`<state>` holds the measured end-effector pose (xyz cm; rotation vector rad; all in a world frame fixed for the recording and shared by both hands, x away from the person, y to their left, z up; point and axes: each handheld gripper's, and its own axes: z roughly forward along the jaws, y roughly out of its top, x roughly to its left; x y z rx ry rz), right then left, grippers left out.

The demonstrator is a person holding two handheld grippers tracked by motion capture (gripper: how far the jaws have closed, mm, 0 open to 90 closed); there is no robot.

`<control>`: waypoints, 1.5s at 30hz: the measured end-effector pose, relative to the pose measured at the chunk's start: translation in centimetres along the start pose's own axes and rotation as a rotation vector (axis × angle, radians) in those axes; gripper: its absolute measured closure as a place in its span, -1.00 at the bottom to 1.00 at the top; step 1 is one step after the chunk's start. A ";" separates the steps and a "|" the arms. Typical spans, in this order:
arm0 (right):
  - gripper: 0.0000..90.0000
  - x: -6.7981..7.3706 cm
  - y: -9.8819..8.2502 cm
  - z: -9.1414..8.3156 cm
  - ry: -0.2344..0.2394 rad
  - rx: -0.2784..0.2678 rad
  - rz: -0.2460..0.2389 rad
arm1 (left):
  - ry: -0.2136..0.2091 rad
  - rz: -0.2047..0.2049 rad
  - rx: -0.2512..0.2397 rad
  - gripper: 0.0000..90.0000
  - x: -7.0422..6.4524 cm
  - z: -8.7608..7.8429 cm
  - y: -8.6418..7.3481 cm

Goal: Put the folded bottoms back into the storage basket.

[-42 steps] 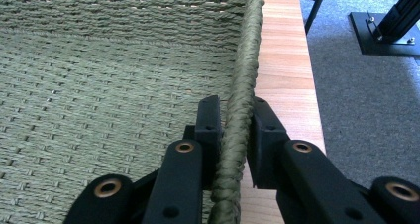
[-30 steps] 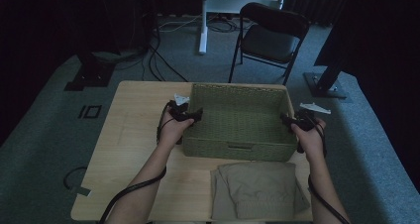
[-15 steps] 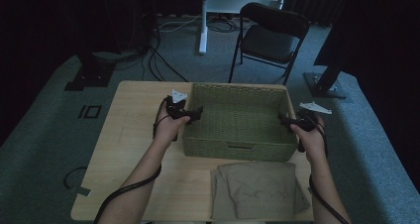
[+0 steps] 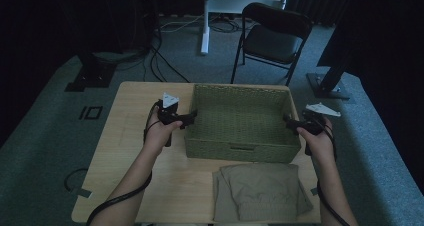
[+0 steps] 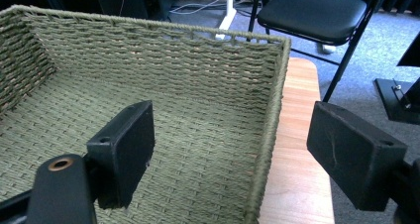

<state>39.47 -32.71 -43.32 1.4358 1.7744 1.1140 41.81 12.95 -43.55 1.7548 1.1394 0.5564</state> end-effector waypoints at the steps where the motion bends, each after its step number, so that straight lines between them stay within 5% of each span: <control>1: -0.60 0.0 0.0 0.0 0.000 0.000 0.000 | 0.000 0.000 0.000 -0.65 0.0 0.0 0.0; 16: -0.60 0.8 -0.9 -2.0 0.023 -0.011 -0.020 | -0.051 -0.011 -0.001 -0.65 -0.7 -2.7 -1.2; 45: -0.59 1.5 -5.6 -5.7 0.062 -0.022 -0.008 | -0.148 0.036 0.005 -0.65 -4.9 -5.7 -5.0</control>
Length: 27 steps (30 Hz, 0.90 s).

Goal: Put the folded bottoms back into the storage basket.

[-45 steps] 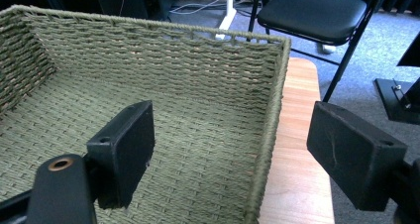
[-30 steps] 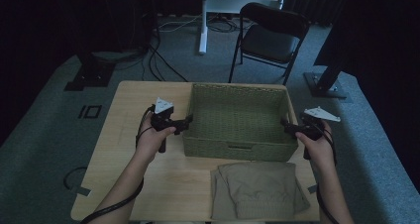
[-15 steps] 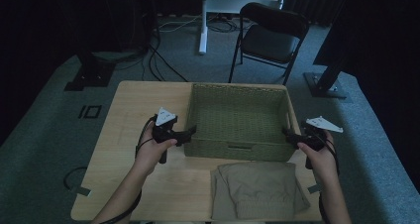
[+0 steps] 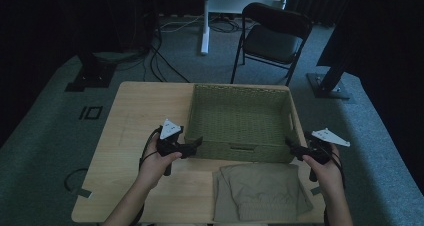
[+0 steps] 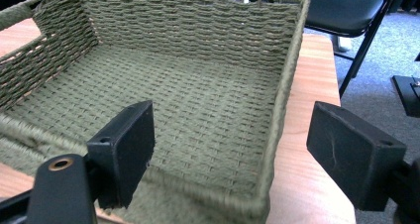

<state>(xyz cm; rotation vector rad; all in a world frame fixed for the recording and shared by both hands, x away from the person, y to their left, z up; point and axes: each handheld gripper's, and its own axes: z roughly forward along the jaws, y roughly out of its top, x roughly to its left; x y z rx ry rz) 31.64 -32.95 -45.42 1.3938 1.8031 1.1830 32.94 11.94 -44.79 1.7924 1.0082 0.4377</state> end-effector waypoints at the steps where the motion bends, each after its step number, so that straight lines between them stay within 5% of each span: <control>1: -0.59 0.0 -0.2 -0.2 0.002 -0.001 0.000 | -0.003 -0.002 -0.004 -0.65 -0.1 -0.1 -0.1; 20: -0.59 0.6 -4.2 -2.0 0.018 0.035 0.020 | -0.041 0.026 -0.019 -0.65 -3.1 -1.2 -2.9; 27: -0.59 0.5 -5.8 -1.7 0.020 0.064 0.038 | -0.070 0.037 0.017 -0.65 -4.2 -0.5 -4.2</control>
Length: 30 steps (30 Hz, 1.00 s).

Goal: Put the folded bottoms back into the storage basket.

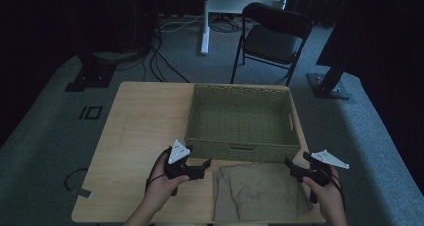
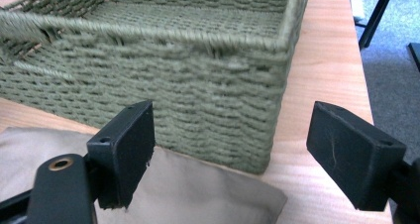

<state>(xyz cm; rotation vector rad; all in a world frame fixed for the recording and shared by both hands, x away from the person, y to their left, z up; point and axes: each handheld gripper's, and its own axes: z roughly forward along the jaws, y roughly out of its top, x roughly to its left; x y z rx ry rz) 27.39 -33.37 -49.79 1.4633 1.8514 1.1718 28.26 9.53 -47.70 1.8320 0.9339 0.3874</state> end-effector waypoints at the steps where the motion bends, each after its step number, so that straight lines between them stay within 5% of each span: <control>1: -0.59 0.0 -0.1 0.0 0.000 0.003 -0.001 | -0.004 -0.001 0.005 -0.65 -0.1 0.1 -0.2; 9: -0.59 -0.3 -1.0 -0.1 -0.009 0.019 0.004 | -0.052 -0.031 0.045 -0.65 -1.1 1.3 -1.7; 30: -0.59 0.0 -4.0 0.7 -0.003 0.123 -0.024 | -0.116 0.027 0.175 -0.65 -4.5 6.0 -4.4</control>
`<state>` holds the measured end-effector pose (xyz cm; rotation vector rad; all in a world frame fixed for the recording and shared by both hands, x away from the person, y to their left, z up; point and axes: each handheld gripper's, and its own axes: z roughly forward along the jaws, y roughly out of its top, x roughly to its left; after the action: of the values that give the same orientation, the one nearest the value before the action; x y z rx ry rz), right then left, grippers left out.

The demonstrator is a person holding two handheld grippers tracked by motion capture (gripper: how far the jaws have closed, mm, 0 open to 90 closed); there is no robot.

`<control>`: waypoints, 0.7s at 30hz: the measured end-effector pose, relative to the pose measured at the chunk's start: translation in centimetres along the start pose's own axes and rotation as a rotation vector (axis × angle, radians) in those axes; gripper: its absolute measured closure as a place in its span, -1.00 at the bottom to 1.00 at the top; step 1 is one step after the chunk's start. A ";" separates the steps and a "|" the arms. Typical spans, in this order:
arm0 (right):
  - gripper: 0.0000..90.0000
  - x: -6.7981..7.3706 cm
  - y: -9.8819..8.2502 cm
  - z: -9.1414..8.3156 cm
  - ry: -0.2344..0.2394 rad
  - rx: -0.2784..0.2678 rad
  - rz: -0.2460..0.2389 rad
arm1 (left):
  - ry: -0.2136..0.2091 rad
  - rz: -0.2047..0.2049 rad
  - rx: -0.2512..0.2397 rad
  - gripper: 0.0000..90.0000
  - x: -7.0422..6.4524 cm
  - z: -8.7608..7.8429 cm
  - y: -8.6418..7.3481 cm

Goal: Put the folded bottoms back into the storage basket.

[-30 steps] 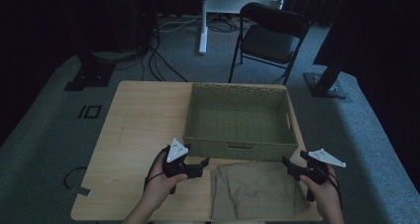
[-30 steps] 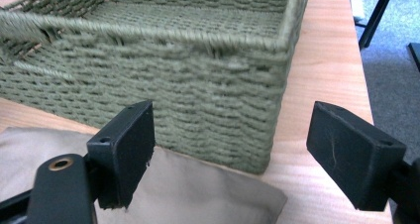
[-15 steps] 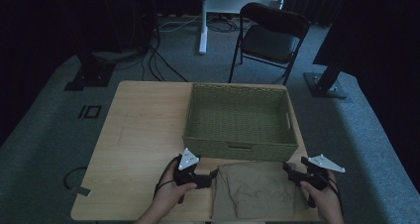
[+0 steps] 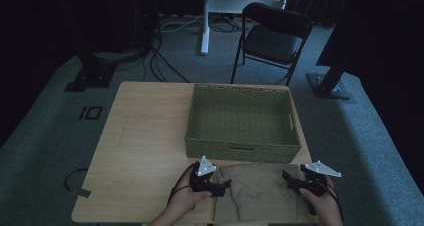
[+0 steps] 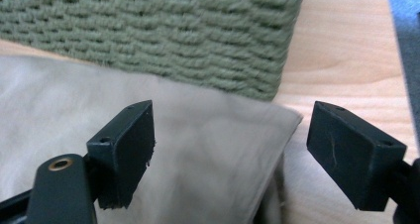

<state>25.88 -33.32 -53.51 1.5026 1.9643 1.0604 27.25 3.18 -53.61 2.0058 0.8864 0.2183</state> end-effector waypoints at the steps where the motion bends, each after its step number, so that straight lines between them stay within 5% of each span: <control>1: -0.59 0.0 -0.1 0.1 0.000 0.005 -0.003 | -0.005 0.001 0.008 -0.65 -0.1 0.2 -0.1; 14: -0.59 0.2 -1.3 1.2 0.002 0.085 -0.009 | 0.008 0.020 0.070 -0.65 -0.6 2.4 -0.3; 21: -0.57 0.6 -1.5 1.4 0.000 0.081 -0.043 | 0.028 0.031 0.108 -0.66 -0.9 3.1 0.1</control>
<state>25.77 -32.52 -55.48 1.4947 2.0524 0.9735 28.10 0.40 -55.15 2.1220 0.9018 0.2206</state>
